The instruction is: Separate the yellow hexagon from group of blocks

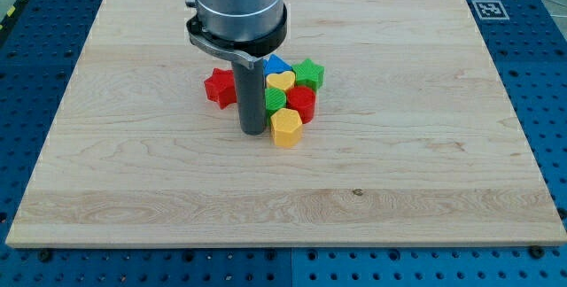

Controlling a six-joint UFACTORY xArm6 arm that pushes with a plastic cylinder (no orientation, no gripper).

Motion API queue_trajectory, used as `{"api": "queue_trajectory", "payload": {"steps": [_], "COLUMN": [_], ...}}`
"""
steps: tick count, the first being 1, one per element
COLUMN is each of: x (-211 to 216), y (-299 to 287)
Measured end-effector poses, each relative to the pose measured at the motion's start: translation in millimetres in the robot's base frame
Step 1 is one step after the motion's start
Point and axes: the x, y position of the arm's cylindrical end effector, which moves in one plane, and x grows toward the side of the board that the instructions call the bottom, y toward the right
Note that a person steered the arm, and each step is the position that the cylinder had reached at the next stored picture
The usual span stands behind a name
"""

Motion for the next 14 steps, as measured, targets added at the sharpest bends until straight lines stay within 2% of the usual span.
{"api": "queue_trajectory", "payload": {"steps": [5, 7, 9, 14], "x": [8.8, 36.8, 36.3, 30.3], "y": [83.5, 87.0, 116.1, 121.7]}}
